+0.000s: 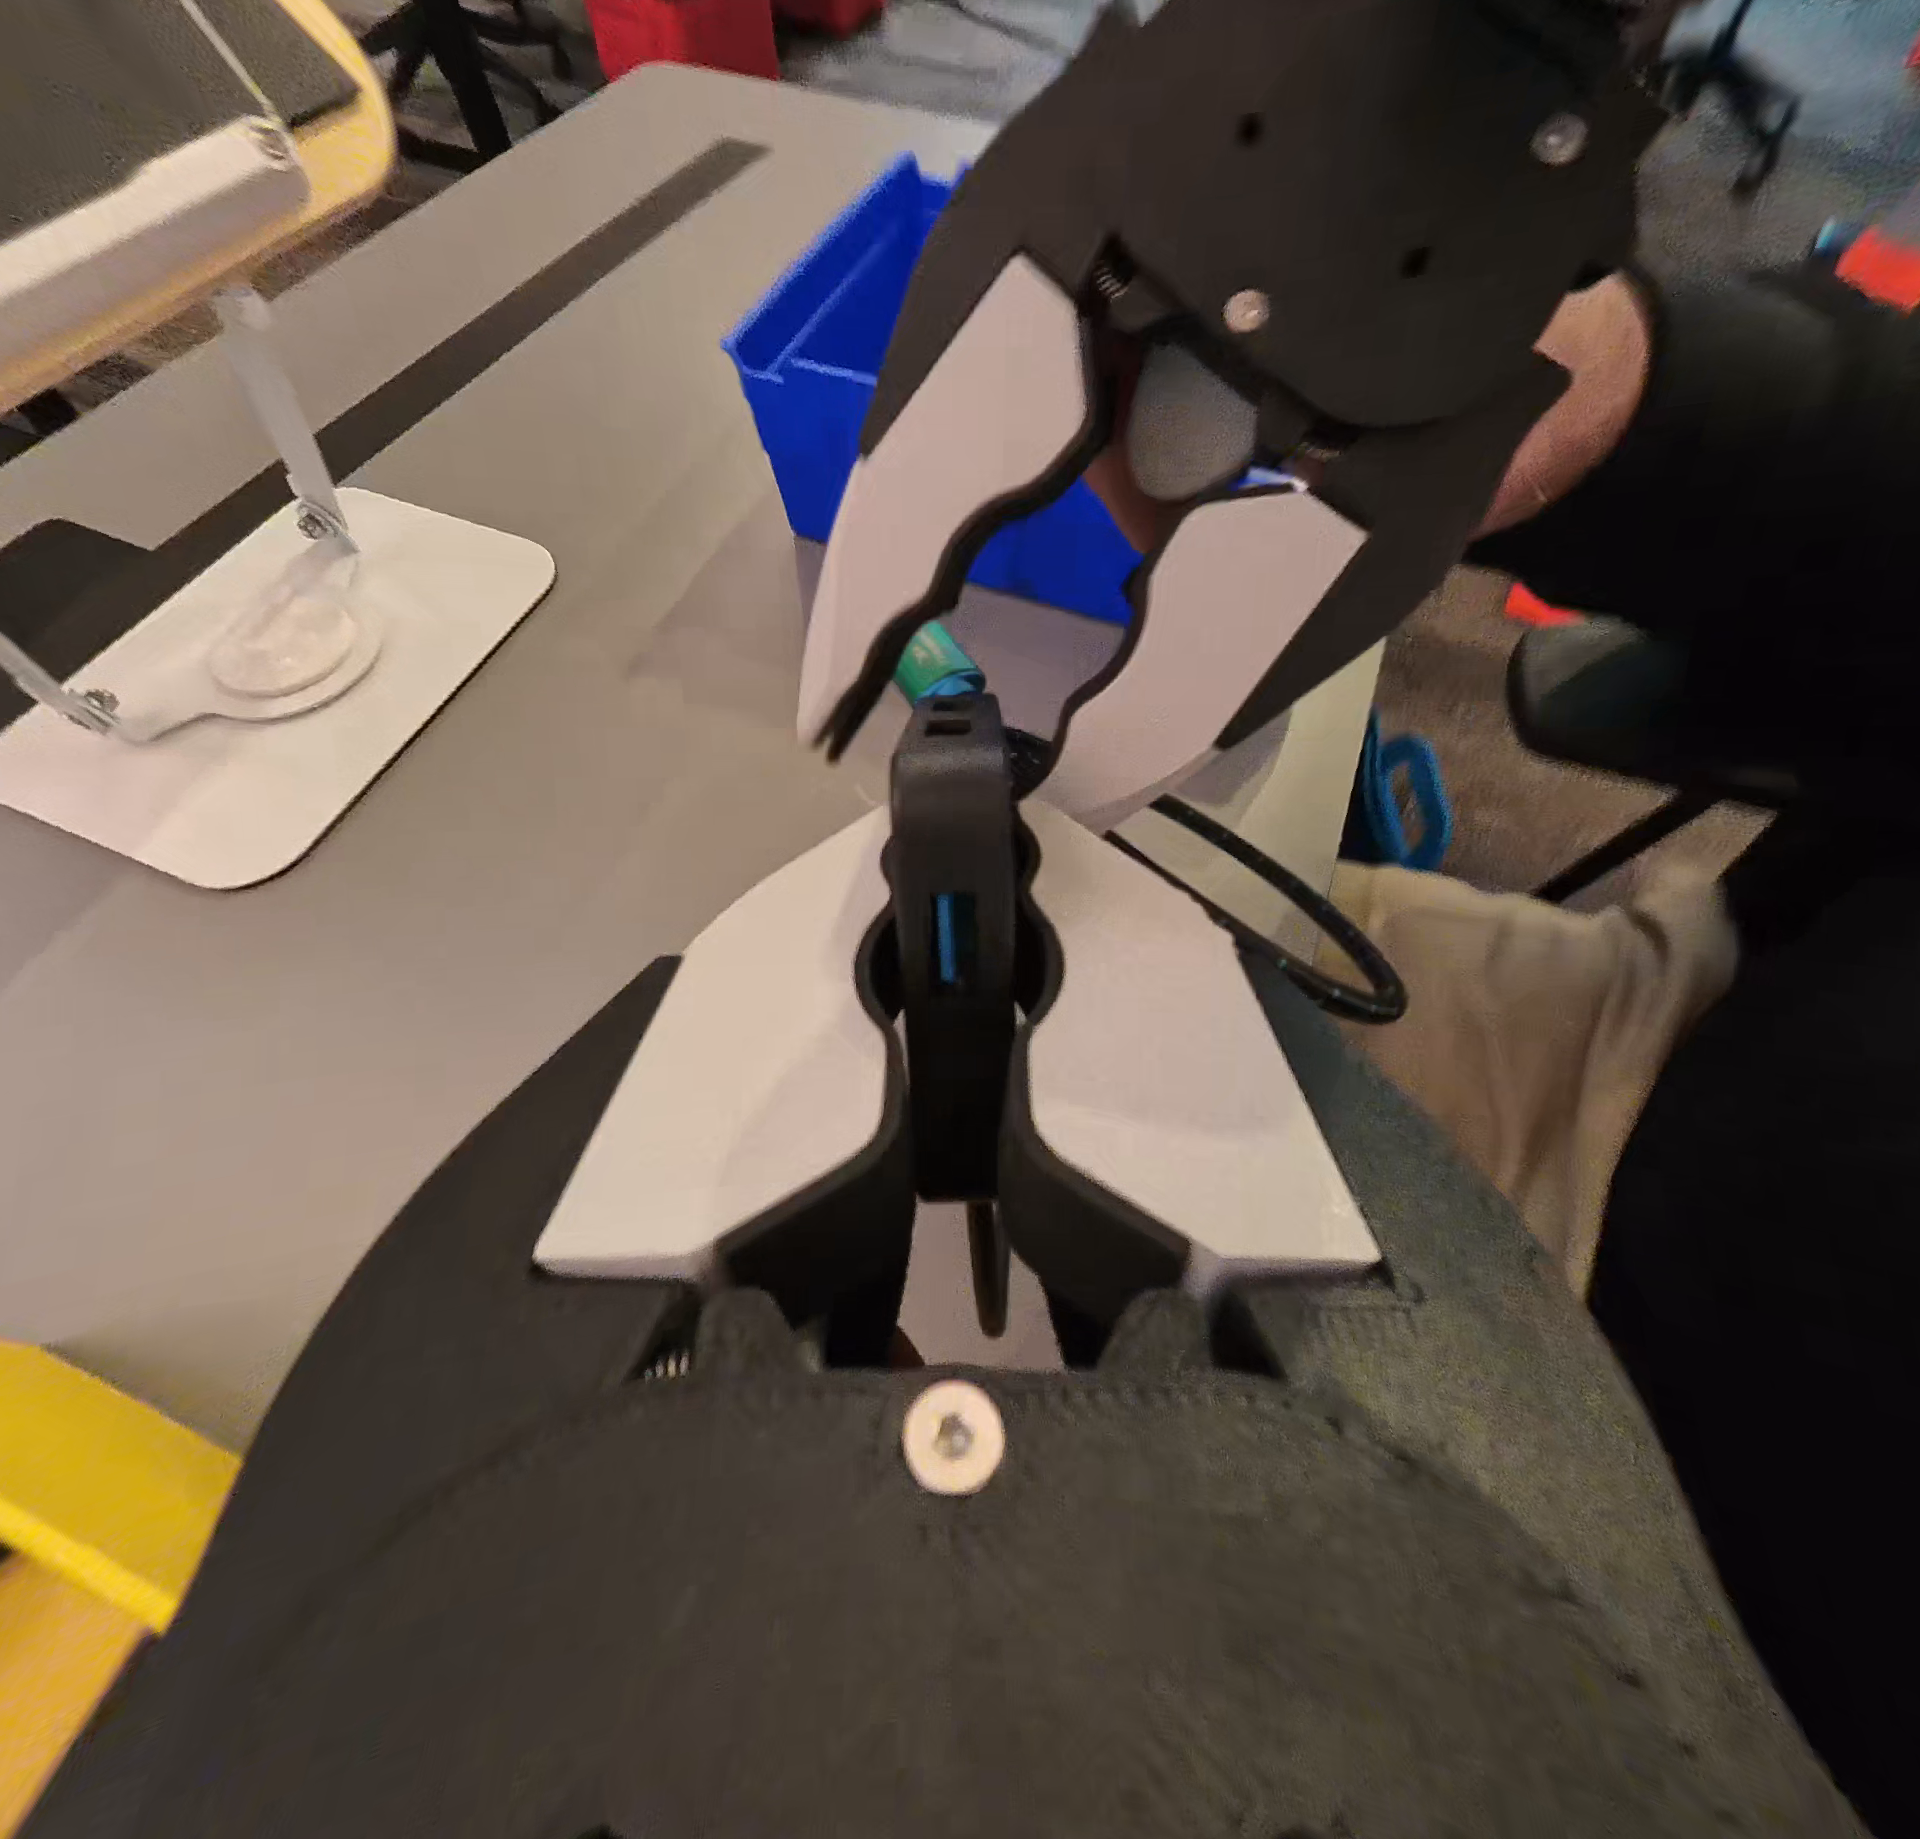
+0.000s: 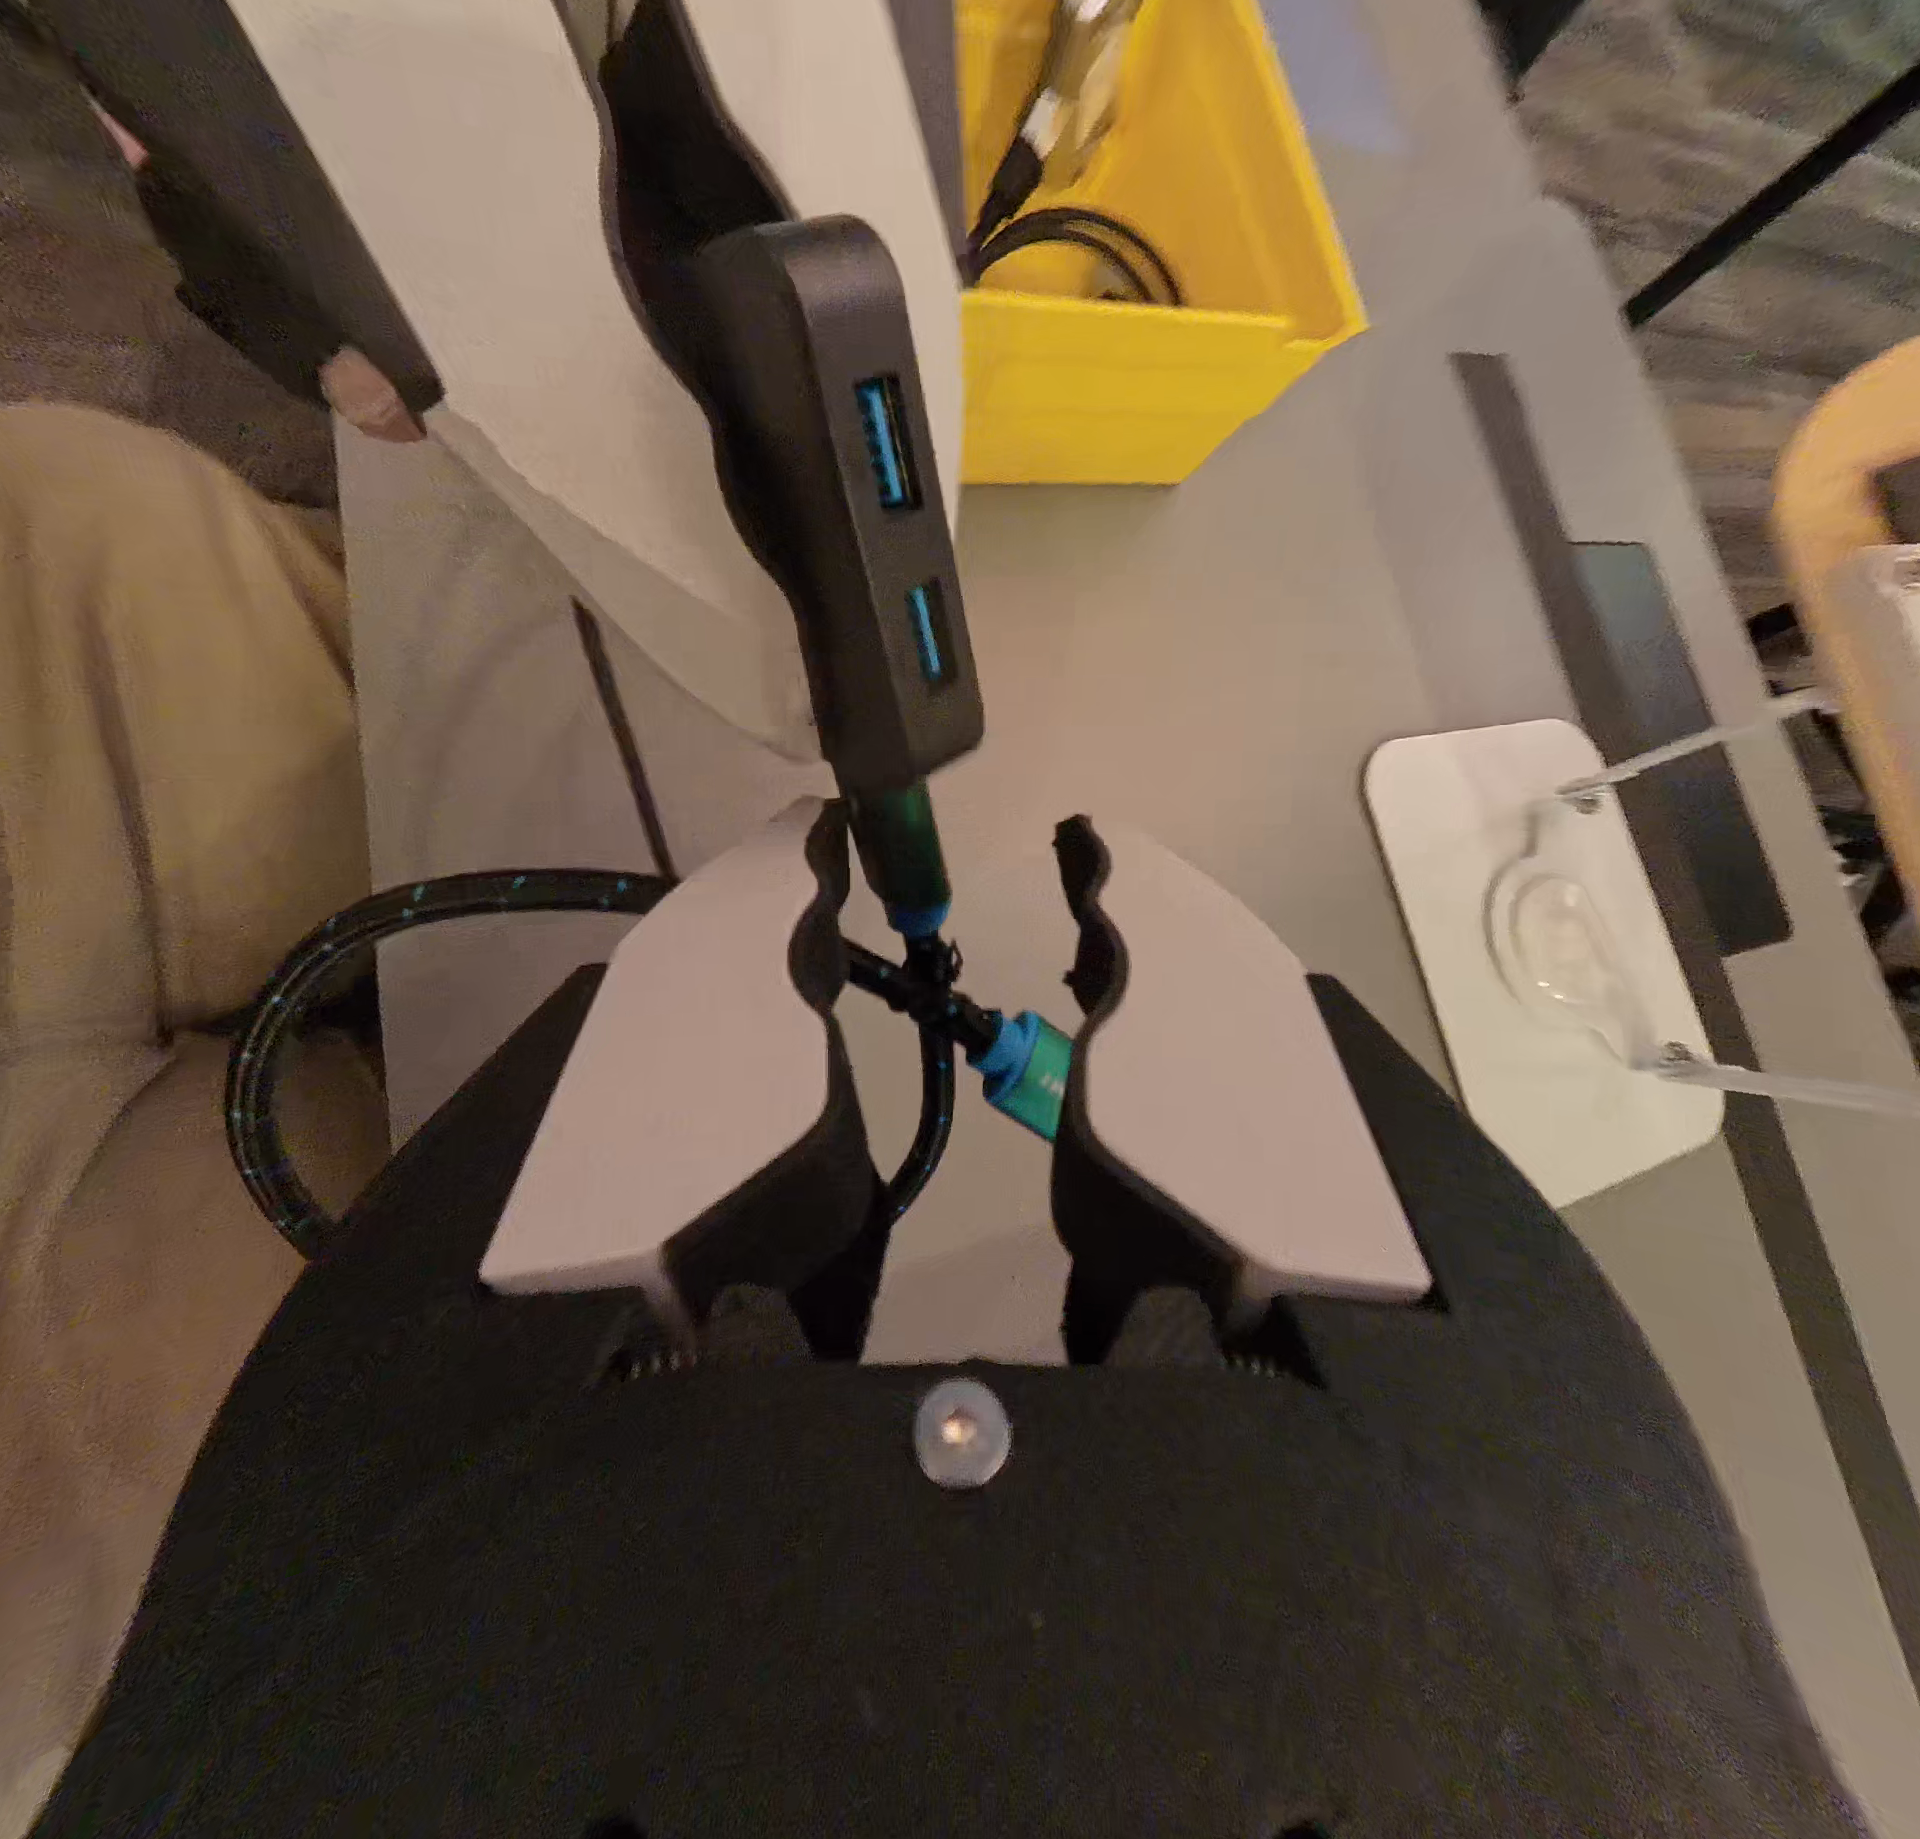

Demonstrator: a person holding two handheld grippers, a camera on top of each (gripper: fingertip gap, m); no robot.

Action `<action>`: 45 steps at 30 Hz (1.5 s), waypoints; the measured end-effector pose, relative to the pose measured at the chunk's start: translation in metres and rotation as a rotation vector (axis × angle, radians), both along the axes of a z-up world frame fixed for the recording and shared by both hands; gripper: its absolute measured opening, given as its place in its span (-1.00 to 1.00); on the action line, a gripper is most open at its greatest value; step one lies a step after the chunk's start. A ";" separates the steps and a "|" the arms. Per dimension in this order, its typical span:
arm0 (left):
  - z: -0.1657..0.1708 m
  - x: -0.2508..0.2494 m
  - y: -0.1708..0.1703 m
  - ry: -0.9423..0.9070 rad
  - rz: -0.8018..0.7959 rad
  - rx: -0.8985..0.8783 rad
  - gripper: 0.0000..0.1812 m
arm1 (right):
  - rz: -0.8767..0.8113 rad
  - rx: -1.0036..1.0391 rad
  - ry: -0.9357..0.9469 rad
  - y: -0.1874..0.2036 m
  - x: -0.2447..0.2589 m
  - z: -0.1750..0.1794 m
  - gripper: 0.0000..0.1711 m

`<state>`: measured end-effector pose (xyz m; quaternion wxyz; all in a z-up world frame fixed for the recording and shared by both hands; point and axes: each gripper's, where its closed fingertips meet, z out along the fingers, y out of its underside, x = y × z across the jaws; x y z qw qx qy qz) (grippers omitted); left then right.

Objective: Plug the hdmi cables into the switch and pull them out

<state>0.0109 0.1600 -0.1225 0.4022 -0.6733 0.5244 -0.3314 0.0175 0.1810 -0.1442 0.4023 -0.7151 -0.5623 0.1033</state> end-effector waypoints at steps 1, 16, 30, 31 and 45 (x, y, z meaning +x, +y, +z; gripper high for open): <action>0.003 -0.002 0.003 -0.037 0.026 -0.034 -0.85 | -0.009 0.020 0.015 0.001 0.002 0.007 -0.56; 0.002 0.008 0.008 -0.227 0.145 -0.337 -0.84 | -0.018 0.248 -0.227 0.009 0.005 -0.010 -0.80; 0.009 0.008 0.004 -0.244 0.142 -0.324 -0.84 | 0.013 0.436 -0.260 0.011 0.008 0.000 -0.78; 0.009 0.008 0.003 -0.239 0.137 -0.324 -0.84 | 0.021 0.420 -0.254 0.009 0.008 0.000 -0.78; 0.013 0.011 -0.004 -0.257 0.081 -0.344 -0.84 | 0.076 0.256 -0.146 -0.003 0.006 0.002 -0.74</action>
